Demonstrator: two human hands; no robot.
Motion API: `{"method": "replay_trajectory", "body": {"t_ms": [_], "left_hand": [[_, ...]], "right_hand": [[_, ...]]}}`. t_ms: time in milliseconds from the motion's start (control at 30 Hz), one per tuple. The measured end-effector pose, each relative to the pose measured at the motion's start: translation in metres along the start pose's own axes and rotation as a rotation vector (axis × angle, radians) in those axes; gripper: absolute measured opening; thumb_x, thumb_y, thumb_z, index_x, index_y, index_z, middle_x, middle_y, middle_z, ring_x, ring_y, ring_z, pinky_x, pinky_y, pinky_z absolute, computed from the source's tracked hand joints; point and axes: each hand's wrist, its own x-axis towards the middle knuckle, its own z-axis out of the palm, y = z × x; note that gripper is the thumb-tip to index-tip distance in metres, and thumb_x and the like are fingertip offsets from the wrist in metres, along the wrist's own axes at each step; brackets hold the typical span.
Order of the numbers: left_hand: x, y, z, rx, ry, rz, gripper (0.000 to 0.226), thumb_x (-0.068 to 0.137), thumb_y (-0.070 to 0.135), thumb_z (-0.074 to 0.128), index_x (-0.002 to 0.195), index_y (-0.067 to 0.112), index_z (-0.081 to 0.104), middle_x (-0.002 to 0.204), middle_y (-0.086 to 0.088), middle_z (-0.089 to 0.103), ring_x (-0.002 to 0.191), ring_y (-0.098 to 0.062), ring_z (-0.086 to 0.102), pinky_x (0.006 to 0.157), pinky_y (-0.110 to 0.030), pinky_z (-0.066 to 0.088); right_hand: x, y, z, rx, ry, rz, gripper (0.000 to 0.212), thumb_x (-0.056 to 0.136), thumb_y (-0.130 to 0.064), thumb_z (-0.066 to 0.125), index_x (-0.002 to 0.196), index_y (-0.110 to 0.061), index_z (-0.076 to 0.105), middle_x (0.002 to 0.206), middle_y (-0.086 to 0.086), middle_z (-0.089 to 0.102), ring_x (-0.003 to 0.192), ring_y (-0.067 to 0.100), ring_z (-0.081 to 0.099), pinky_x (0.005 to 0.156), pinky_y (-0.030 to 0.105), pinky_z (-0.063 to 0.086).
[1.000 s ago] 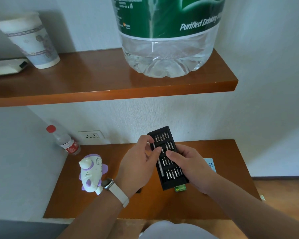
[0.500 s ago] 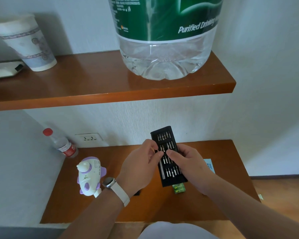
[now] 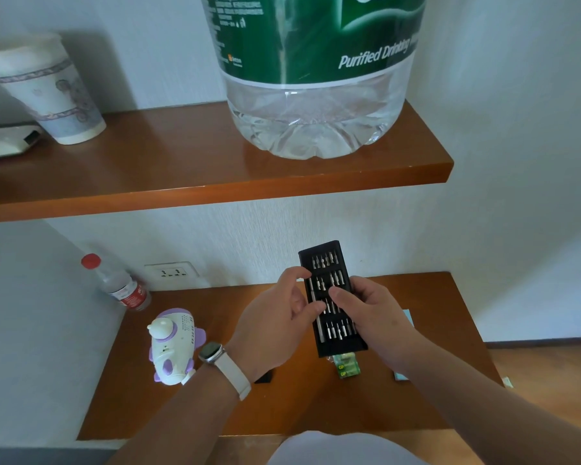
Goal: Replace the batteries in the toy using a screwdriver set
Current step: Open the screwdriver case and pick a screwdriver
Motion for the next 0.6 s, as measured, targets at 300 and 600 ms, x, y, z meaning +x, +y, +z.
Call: {"method": "replay_trajectory", "body": {"t_ms": [300, 600], "left_hand": [[0.0020, -0.0012, -0.0007, -0.051, -0.020, -0.008, 0.032, 0.097, 0.049, 0.058, 0.122, 0.034, 0.044, 0.070, 0.011, 0.059, 0.066, 0.002, 0.057, 0.055, -0.015, 0.042], [-0.0008, -0.0011, 0.0055, -0.274, 0.057, -0.103, 0.026, 0.091, 0.039, 0.070, 0.097, 0.041, 0.046, 0.079, 0.022, 0.060, 0.062, -0.001, 0.056, 0.056, -0.015, 0.045]], "right_hand": [[-0.0038, 0.0007, 0.0020, -0.046, -0.017, -0.020, 0.011, 0.096, -0.029, 0.061, 0.100, -0.022, 0.069, 0.092, 0.009, 0.074, 0.083, 0.025, 0.075, 0.074, 0.044, 0.062], [-0.0070, 0.0037, 0.0079, -0.037, -0.026, -0.015, 0.010, 0.096, -0.030, 0.061, 0.093, -0.028, 0.071, 0.091, 0.009, 0.074, 0.083, 0.024, 0.075, 0.066, 0.034, 0.062]]}}
